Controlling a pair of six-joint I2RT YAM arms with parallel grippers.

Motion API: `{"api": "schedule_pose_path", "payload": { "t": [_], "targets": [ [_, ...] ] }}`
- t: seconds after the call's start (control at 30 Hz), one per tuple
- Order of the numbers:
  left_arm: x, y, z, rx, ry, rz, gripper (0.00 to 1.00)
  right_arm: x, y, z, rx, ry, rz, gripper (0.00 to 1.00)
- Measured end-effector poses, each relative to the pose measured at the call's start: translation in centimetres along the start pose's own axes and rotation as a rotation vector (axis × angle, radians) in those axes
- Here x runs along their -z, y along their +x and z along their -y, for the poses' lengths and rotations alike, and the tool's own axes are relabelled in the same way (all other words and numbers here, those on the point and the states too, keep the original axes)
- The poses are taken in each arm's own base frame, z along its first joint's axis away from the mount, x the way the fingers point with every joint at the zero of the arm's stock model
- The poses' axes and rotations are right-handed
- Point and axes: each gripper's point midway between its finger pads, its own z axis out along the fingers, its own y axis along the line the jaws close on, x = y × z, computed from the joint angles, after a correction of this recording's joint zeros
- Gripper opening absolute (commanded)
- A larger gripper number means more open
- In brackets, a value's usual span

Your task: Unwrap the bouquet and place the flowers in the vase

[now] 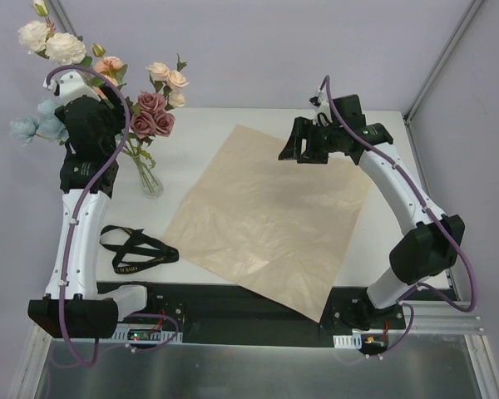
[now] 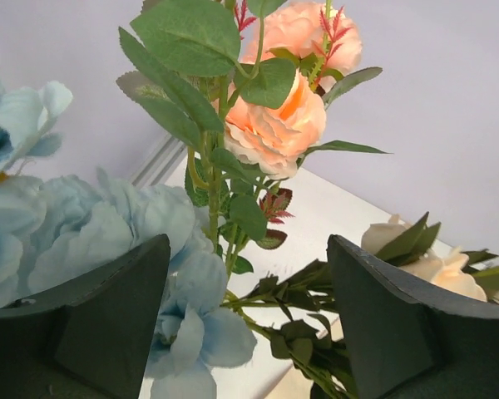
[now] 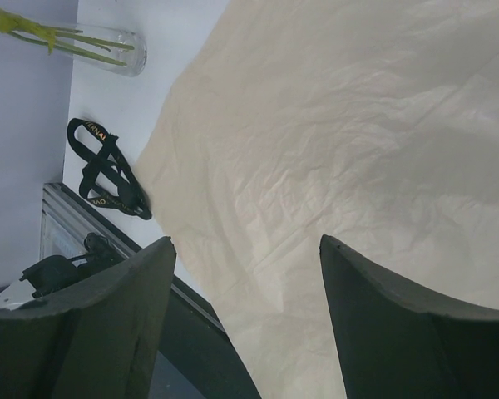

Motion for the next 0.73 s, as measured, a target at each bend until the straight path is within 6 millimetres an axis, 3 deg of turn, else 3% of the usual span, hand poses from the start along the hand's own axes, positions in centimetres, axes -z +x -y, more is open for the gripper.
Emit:
{"api": "schedule_pose_path", "payload": {
  "t": [0.2, 0.5, 0.73],
  "targets": [
    [2.0, -1.5, 0.5, 0.039, 0.04, 0.006, 0.77, -0.1, 0.1, 0.4, 0.006, 0.043, -0.017, 0.75],
    [6.8, -8.8, 2.3, 0.133, 0.161, 0.151, 0.78, 0.5, 0.2, 3.0, 0.023, 0.192, -0.013, 0.83],
    [9.1, -12.0, 4.1, 0.178, 0.267, 0.204, 0.8, 2.7, -0.3, 4.0, 0.063, 0.283, 0.055, 0.95]
  ]
}}
